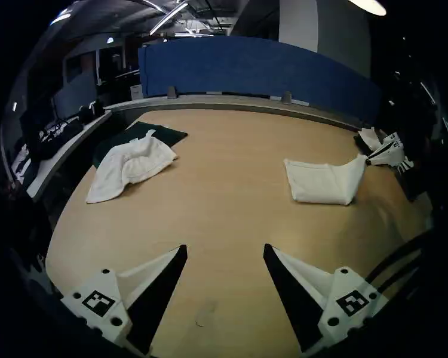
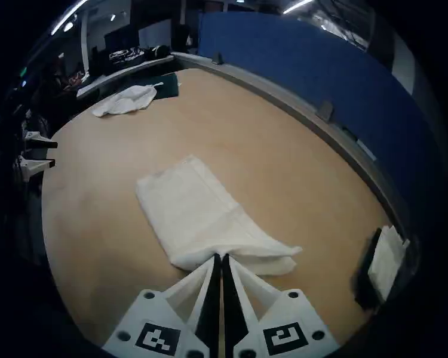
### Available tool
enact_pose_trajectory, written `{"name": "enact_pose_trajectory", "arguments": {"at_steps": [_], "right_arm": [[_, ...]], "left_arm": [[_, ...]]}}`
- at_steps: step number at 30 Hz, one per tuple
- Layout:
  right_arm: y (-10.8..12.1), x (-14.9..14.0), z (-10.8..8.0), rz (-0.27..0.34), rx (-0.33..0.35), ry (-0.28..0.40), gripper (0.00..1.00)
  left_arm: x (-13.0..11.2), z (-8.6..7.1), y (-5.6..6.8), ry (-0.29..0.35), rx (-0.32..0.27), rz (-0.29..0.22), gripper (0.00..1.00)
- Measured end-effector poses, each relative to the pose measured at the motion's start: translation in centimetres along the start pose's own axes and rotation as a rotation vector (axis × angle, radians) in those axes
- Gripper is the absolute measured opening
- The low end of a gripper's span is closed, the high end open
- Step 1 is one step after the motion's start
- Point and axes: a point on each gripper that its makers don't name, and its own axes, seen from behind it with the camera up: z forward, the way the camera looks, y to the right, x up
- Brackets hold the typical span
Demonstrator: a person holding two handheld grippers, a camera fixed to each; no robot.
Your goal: Fold towel
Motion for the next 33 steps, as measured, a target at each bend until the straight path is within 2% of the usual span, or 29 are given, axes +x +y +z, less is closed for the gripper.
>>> {"name": "enact_pose_trajectory", "arguments": {"at_steps": [6, 11, 18, 24, 33], "right_arm": [[-2.5, 3.2, 2.0, -0.082, 0.039, -0.009, 0.02], [-5.8, 5.5, 4.8, -0.152, 0.09, -0.027, 0.02], [-10.9, 6.2, 9.2, -0.225, 0.167, -0.07, 0.02], [-13.4, 5.0, 12.1, -0.227, 0.203, -0.109, 0.02], [-13.7, 4.6, 12.5, -0.213, 0.21, -0.112, 0.02]], "left_arm": [[-0.2, -0.4, -0.6, 0.01, 0.006, -0.027, 0.95], [-0.5, -0.8, -1.1, 0.02, 0.012, -0.053, 0.95], [-0.9, -1.0, -1.1, 0.032, 0.023, -0.071, 0.95], [-1.7, -1.0, -0.4, 0.032, 0.012, -0.096, 0.95], [-2.4, -0.9, -0.2, 0.03, 0.008, -0.102, 0.95]]}}
